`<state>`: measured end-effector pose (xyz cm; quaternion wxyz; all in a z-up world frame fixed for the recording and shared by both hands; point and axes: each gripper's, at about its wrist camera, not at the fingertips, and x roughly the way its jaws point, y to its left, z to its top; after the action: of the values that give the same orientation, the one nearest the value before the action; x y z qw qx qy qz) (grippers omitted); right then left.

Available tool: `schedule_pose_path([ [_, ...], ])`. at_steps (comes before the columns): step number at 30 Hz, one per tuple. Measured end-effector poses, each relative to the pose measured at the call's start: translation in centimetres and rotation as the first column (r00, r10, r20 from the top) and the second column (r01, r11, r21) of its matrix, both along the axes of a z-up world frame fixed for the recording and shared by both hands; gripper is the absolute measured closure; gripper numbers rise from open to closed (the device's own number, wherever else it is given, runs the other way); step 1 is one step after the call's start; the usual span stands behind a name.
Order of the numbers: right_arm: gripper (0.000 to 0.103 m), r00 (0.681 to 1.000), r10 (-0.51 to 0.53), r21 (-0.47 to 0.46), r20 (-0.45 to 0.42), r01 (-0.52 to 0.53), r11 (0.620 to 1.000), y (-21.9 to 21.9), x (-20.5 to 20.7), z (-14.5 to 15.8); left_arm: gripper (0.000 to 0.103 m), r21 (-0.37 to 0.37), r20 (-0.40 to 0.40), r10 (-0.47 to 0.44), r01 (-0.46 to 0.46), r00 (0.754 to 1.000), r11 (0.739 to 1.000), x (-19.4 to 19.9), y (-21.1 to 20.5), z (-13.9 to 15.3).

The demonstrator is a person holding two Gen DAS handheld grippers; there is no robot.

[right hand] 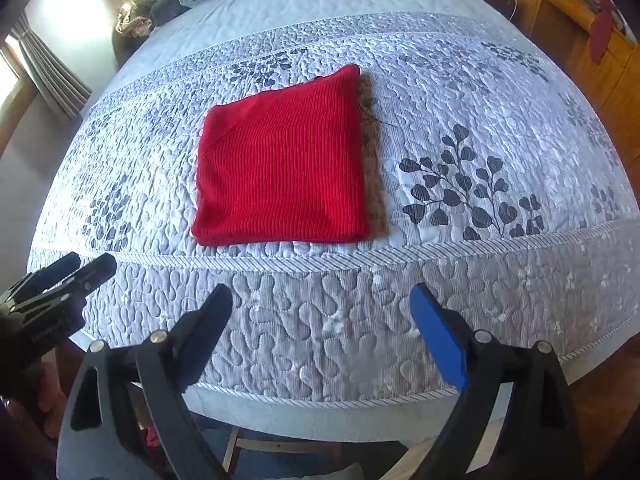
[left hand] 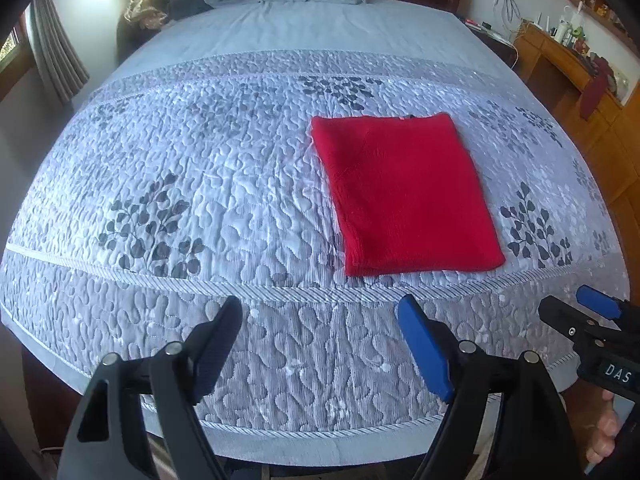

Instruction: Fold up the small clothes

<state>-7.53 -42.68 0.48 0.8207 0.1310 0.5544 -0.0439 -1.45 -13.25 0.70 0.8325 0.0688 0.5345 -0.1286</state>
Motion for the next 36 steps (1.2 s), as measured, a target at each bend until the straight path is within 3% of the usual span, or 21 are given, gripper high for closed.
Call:
schedule_pose_path([
  [17, 0.013, 1.000, 0.019, -0.009, -0.014, -0.019, 1.000, 0.30, -0.39, 0.36, 0.021, 0.042, -0.009, 0.000, 0.000, 1.000, 0.999, -0.30, -0.11, -0.25],
  [36, 0.013, 1.000, 0.020, -0.016, -0.013, -0.020, 1.000, 0.35, -0.21, 0.46, 0.020, 0.038, -0.031, -0.005, 0.006, 1.000, 0.999, -0.27, -0.30, -0.67],
])
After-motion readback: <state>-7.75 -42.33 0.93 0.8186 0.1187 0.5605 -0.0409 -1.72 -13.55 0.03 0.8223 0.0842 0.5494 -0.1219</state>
